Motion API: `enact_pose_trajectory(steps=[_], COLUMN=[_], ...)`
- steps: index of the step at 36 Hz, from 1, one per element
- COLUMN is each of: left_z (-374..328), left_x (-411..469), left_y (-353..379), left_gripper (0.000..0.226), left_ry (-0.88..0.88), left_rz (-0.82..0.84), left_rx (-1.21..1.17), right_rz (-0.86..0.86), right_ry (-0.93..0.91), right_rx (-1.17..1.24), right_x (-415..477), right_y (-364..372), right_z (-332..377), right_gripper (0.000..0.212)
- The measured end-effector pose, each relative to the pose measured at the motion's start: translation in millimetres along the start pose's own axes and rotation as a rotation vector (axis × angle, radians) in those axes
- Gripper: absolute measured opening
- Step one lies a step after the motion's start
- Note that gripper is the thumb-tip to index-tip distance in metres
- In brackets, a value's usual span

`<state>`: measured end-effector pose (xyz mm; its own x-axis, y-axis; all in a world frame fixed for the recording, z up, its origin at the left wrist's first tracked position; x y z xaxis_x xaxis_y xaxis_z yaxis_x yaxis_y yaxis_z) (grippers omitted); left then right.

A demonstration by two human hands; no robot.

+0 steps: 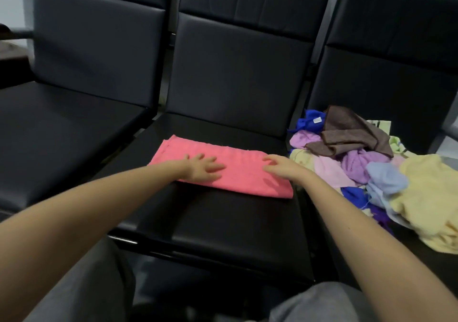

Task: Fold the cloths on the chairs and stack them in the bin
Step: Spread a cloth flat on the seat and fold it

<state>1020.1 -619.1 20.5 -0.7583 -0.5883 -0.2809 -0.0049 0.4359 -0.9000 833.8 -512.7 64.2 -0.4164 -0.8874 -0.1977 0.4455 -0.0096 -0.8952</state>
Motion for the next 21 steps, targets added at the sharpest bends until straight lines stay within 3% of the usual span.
enact_pose_trajectory(steps=[4,9,13,15,17,19,21], left_z=[9,17,-6,-31,-62,-78,-70], left_x=[-1,-1,-5,-2,2,-7,-16], left_y=[15,10,10,18,24,15,-1], left_gripper=[0.052,0.059,0.067,0.064,0.065,0.058,0.045], left_ry=[-0.131,-0.437,-0.608,-0.588,-0.495,-0.421,-0.385], left_rz=[-0.155,-0.249,-0.287,-0.266,-0.115,-0.033,-0.099], left_rx=[-0.035,-0.16,-0.494,-0.848,-1.107,-1.088,-0.924], right_rz=[0.04,-0.127,-0.215,-0.228,-0.227,-0.234,-0.264], right_ry=[-0.021,-0.017,-0.021,0.02,0.054,0.072,0.063], right_rx=[-0.042,-0.192,-0.226,-0.19,-0.107,-0.045,0.005], right_x=[1,-1,-5,-5,-3,-5,-10], right_y=[22,29,34,38,43,45,47], right_z=[4,4,10,8,4,4,4], right_gripper=[0.047,0.049,0.052,0.052,0.05,0.047,0.045])
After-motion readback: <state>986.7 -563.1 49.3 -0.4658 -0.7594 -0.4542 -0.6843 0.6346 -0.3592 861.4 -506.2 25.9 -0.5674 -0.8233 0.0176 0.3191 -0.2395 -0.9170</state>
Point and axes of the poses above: each hand's wrist, its own x-axis towards the middle knuckle, its own y-axis out of the palm, z = x × y, the point moved 7 cm from there along x, towards the middle knuckle, and after that the axes turned 9 degrees about -x, right-handed, at the moved point
